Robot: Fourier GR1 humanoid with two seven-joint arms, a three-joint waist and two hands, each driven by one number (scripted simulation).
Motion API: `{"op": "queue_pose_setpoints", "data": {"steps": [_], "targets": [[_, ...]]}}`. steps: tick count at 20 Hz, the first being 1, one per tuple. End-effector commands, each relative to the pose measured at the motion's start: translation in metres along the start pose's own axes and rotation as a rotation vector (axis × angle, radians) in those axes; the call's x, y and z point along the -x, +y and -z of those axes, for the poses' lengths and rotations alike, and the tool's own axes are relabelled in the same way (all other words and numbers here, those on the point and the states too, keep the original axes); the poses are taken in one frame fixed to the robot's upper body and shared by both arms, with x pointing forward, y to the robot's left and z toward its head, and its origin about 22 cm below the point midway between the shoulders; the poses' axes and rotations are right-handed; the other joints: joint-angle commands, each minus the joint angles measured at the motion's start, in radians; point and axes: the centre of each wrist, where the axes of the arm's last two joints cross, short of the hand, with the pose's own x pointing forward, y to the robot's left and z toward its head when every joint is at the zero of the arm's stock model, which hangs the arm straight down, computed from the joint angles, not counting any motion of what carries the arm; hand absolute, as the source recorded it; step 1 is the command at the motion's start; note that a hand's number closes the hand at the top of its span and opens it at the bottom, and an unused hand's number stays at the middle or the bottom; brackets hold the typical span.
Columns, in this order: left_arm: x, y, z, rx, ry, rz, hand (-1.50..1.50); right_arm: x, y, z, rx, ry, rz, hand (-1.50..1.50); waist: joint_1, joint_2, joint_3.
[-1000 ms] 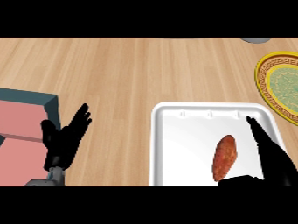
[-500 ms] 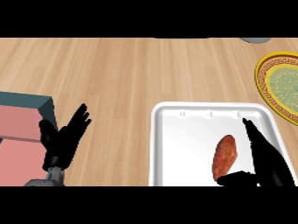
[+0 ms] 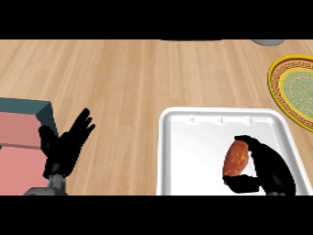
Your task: Pick the sweet potato from the tray and place it in the plate
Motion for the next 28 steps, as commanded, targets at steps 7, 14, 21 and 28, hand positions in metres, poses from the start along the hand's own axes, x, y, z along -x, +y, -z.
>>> {"op": "queue_pose_setpoints", "data": {"steps": [7, 14, 21, 28], "targets": [[0.001, 0.002, -0.004, -0.025, 0.064, 0.000, 0.00, -0.009, 0.017, 0.008, 0.053, -0.043, -0.103, 1.50, 0.000, 0.006, -0.003], [0.012, -0.011, -0.004, 0.016, 0.043, 0.028, 0.00, -0.066, -0.029, 0.038, 0.460, 0.035, 0.094, 1.50, 0.036, 0.017, -0.004], [-0.012, -0.023, 0.005, 0.099, -0.021, 0.044, 0.00, -0.076, -0.108, 0.088, 0.861, 0.394, 0.189, 1.50, 0.115, 0.055, -0.008], [-0.013, -0.032, 0.007, 0.120, -0.010, 0.052, 0.00, -0.107, -0.159, 0.106, 1.164, 0.511, 0.292, 1.50, 0.134, 0.053, -0.003]]}}
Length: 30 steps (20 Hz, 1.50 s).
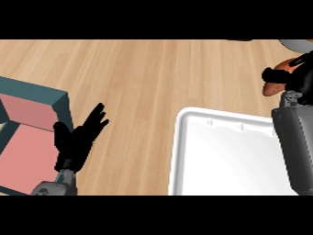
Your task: Pick the sweet potato from the tray and place it in the plate
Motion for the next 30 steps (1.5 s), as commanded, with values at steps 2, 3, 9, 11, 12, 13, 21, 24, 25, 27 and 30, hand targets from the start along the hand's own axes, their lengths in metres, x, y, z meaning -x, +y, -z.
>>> {"op": "queue_pose_setpoints", "data": {"steps": [2, 3, 9, 11, 12, 13, 21, 24, 25, 27, 30], "targets": [[0.002, -0.002, 0.001, 0.004, 0.031, 0.005, 0.00, -0.029, -0.014, 0.032, 0.219, 0.249, 0.128, 1.50, 0.005, 0.004, 0.002], [0.006, 0.005, 0.001, -0.010, 0.044, 0.011, 0.00, -0.029, -0.004, 0.021, 0.231, 0.258, 0.137, 1.50, 0.001, 0.004, 0.002], [0.005, -0.002, 0.003, -0.026, 0.043, -0.008, 0.00, -0.030, -0.007, 0.040, 0.372, 0.304, 0.263, 1.50, -0.032, -0.003, 0.004], [0.009, 0.004, -0.001, -0.046, 0.059, -0.009, 0.00, -0.016, 0.003, 0.046, 0.417, 0.322, 0.236, 1.50, -0.045, -0.008, 0.004], [0.008, 0.000, 0.001, -0.056, 0.049, -0.017, 0.00, -0.012, 0.012, 0.045, 0.432, 0.320, 0.207, 1.50, -0.050, -0.007, 0.004], [0.013, 0.003, 0.000, -0.048, 0.061, -0.023, 0.00, -0.007, 0.017, 0.045, 0.429, 0.330, 0.209, 1.50, -0.061, -0.010, 0.003], [0.019, 0.008, -0.010, -0.066, 0.071, -0.038, 0.00, 0.061, 0.032, 0.093, 0.580, 0.374, 0.138, 1.50, -0.082, -0.017, 0.005], [0.023, 0.014, -0.009, -0.090, 0.073, -0.016, 0.00, 0.073, 0.038, 0.099, 0.588, 0.398, 0.142, 1.50, -0.094, -0.023, 0.004], [0.010, 0.008, -0.009, -0.092, 0.056, -0.035, 0.00, 0.101, 0.050, 0.099, 0.602, 0.400, 0.133, 1.50, -0.091, -0.022, 0.006], [0.023, 0.014, -0.011, -0.082, 0.085, -0.035, 0.00, 0.102, 0.050, 0.107, 0.601, 0.405, 0.149, 1.50, -0.092, -0.023, 0.005], [0.030, 0.011, -0.013, -0.086, 0.085, -0.045, 0.00, 0.128, 0.052, 0.124, 0.631, 0.399, 0.134, 1.50, -0.093, -0.023, 0.005]]}}
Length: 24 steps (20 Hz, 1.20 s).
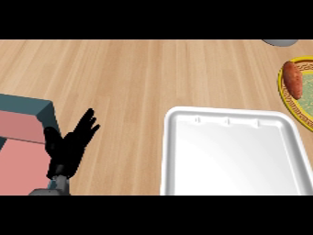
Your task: Pick the sweet potato from the tray and place it in the plate
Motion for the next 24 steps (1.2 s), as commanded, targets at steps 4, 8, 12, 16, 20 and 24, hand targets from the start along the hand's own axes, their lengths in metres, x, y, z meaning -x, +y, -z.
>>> {"op": "queue_pose_setpoints", "data": {"steps": [4, 8, 12, 16, 20, 24], "targets": [[0.001, 0.005, 0.000, -0.010, 0.028, 0.006, 0.00, 0.044, 0.024, 0.015, -0.060, 0.300, -0.023, 1.50, -0.015, -0.002, -0.003], [0.005, 0.003, 0.000, -0.013, 0.043, -0.017, 0.00, 0.053, 0.034, 0.019, -0.262, 0.335, -0.136, -1.50, -0.016, -0.003, -0.001], [0.003, 0.011, -0.002, -0.014, 0.034, 0.005, 0.00, 0.061, 0.037, 0.027, -0.293, 0.325, -0.056, -1.50, -0.010, -0.001, 0.001], [-0.002, 0.006, -0.004, -0.004, 0.033, 0.013, 0.00, 0.055, 0.035, 0.032, -0.245, 0.250, 0.079, -1.50, -0.011, -0.003, 0.003], [0.009, 0.010, 0.002, -0.003, 0.033, 0.000, 0.00, 0.034, 0.028, 0.030, -0.124, 0.212, 0.239, -1.50, -0.014, 0.000, 0.000], [0.012, -0.004, -0.003, -0.020, 0.058, -0.017, 0.00, 0.043, 0.023, 0.026, -0.072, 0.271, 0.338, -1.50, -0.027, -0.009, 0.000]]}}
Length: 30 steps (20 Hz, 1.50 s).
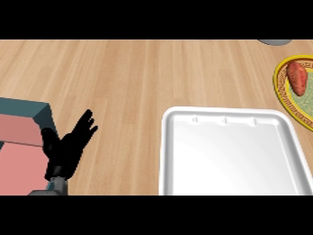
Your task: Pick the sweet potato from the tray and place it in the plate
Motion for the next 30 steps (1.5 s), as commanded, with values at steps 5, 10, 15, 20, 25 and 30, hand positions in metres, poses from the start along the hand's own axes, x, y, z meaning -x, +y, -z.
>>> {"op": "queue_pose_setpoints", "data": {"steps": [5, 10, 15, 20, 25, 30], "targets": [[0.022, 0.010, -0.005, -0.049, 0.059, -0.011, 0.00, 0.018, -0.024, 0.003, -0.037, 0.062, 0.232, -1.50, -0.026, -0.007, -0.008], [0.010, 0.001, 0.005, -0.035, 0.055, -0.006, 0.00, 0.048, -0.043, -0.041, -0.180, 0.033, 0.322, -1.50, -0.037, -0.010, -0.010], [0.012, 0.020, 0.006, -0.044, 0.039, -0.003, 0.00, 0.078, -0.072, -0.059, -0.277, -0.004, 0.314, -1.50, -0.035, -0.010, -0.011], [0.010, 0.001, -0.008, -0.044, 0.055, -0.011, 0.00, 0.092, -0.095, -0.103, -0.290, -0.005, 0.253, -1.50, -0.026, -0.011, -0.012], [-0.004, 0.017, 0.007, -0.052, 0.052, -0.018, 0.00, 0.095, -0.116, -0.120, -0.322, 0.013, 0.202, -1.50, -0.026, -0.009, -0.012], [-0.008, 0.004, 0.005, -0.031, 0.062, -0.008, 0.00, 0.106, -0.131, -0.137, -0.300, 0.024, 0.187, -1.50, -0.025, -0.008, -0.011]]}}
